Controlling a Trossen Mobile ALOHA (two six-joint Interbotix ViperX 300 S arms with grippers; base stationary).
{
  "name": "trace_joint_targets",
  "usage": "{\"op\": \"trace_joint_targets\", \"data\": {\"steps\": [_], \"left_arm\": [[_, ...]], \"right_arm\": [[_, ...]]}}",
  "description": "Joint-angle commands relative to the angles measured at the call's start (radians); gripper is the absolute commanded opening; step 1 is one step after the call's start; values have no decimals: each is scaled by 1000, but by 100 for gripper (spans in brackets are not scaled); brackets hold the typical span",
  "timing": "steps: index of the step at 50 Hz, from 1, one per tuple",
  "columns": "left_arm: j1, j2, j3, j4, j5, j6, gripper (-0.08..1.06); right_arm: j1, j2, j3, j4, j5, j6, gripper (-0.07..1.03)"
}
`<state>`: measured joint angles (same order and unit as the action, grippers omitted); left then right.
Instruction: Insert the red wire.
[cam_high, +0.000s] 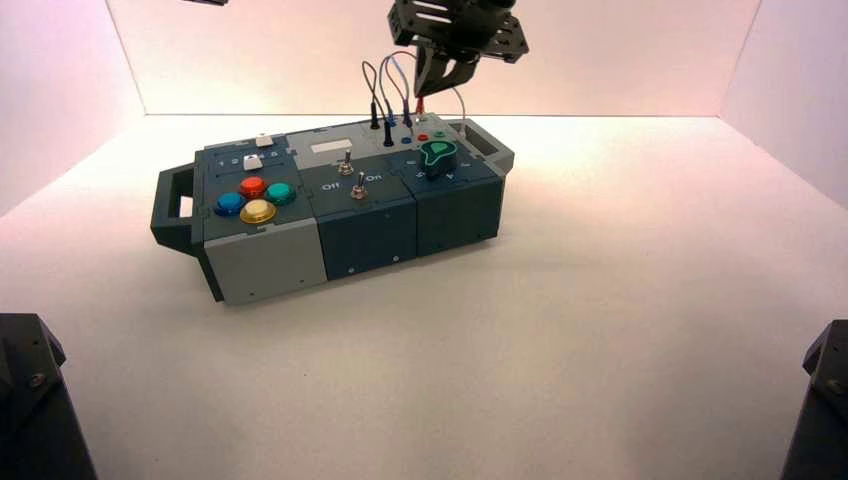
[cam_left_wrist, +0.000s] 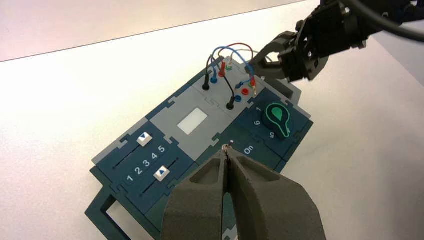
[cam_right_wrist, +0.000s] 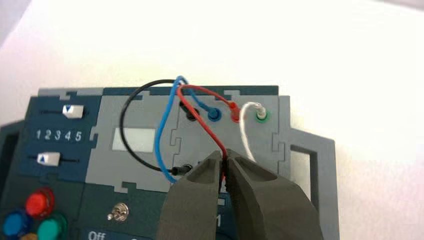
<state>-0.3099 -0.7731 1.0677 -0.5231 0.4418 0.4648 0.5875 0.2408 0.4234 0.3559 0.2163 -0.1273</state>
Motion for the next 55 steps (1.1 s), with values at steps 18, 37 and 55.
{"op": "trace_joint_targets", "data": {"steps": [18, 37, 55], "left_arm": [[-2, 9, -15, 0, -8, 5, -3], [-2, 21, -9, 2, -23, 5, -3], [5, 25, -5, 5, -46, 6, -3]], "right_arm": [[18, -40, 66, -124, -192, -6, -2], [25, -9, 132, -126, -396, -3, -2], [78, 54, 132, -146, -514, -5, -2]]}}
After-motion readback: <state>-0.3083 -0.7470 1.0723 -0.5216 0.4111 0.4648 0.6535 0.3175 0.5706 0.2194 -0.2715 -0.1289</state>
